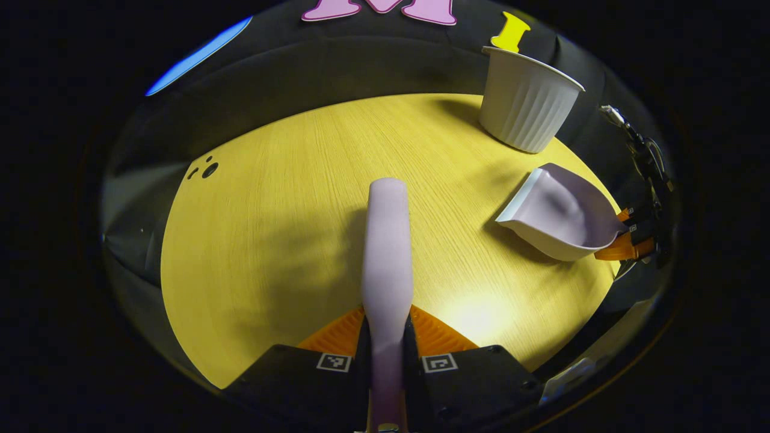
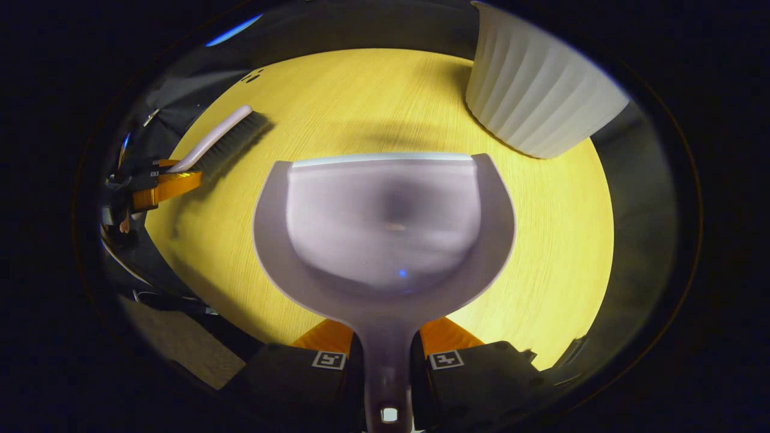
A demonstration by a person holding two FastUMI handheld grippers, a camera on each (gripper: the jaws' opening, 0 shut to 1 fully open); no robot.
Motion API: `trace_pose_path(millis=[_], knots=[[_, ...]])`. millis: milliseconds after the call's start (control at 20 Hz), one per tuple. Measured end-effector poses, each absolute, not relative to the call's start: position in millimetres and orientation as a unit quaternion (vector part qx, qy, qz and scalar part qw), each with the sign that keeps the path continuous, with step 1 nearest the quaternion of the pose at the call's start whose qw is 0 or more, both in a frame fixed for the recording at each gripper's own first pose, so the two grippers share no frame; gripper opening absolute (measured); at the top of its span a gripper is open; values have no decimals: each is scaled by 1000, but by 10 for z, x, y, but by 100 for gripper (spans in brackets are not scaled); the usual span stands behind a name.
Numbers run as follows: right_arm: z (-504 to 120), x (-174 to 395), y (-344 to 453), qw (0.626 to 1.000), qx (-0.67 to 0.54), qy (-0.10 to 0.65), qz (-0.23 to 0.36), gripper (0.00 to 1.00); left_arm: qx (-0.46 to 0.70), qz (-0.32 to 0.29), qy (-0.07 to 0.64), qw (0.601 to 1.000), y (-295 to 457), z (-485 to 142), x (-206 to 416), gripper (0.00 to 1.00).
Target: Pick up the small broom and dustpan from the desktop, sweep the trash into the dustpan with the broom, and then empty the trash into the garbage bin.
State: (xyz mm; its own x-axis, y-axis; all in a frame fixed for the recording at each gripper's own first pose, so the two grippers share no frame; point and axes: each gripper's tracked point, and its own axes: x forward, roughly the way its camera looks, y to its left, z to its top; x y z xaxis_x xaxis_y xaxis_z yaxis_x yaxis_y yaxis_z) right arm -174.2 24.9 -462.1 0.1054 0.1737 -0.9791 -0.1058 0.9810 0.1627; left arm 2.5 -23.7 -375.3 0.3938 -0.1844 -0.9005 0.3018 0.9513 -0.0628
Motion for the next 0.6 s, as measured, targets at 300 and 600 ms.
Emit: trace_pose_path(millis=[300,600], knots=[[-4702,-1795,186,735,0,671,99,37,71,-126,535,832,-175,-3826,24,30],[-4624,-1841,197,737,30,667,101,45,82,-107,526,840,-166,-3740,20,32]])
